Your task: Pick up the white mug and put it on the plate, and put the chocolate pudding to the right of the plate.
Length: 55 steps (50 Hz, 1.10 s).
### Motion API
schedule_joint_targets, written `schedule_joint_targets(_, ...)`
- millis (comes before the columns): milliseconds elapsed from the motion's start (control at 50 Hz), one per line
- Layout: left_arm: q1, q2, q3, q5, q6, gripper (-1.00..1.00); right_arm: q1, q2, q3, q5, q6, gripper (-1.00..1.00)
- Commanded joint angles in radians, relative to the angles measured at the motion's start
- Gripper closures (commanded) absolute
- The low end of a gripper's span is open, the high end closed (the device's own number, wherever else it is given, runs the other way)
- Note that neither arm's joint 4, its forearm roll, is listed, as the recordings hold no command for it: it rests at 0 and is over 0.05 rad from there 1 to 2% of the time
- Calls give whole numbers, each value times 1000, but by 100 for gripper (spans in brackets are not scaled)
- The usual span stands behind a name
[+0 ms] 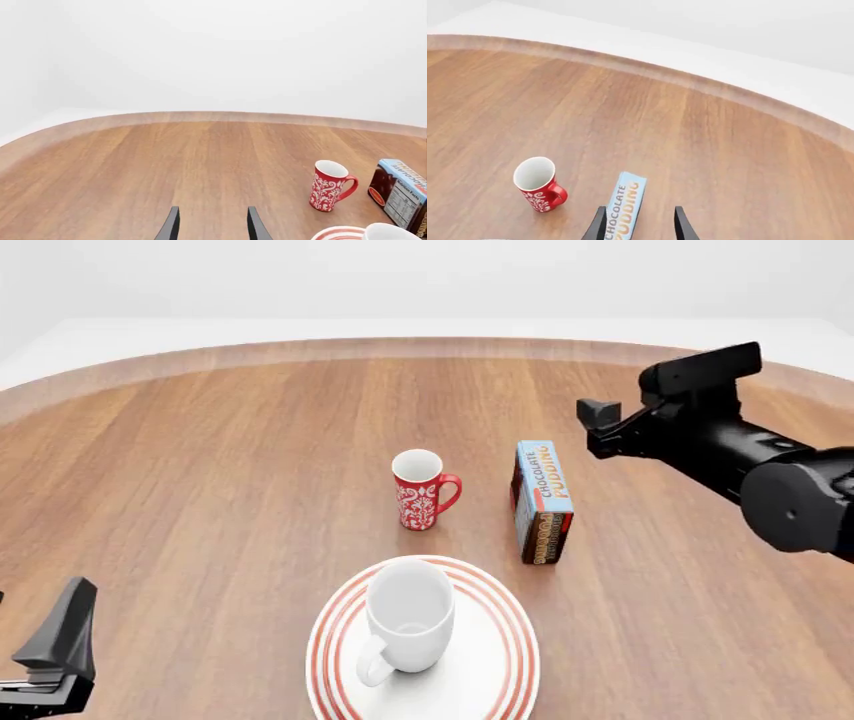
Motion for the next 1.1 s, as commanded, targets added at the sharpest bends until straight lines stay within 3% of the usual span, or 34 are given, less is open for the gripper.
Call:
schedule_joint_targets(20, 1, 8, 0, -8, -4, -100, 3, 50, -42, 18, 34, -100)
schedule_joint_targets(1100, -4, -5, 0, 3, -18, -100, -7, 178, -124, 38, 158, -100)
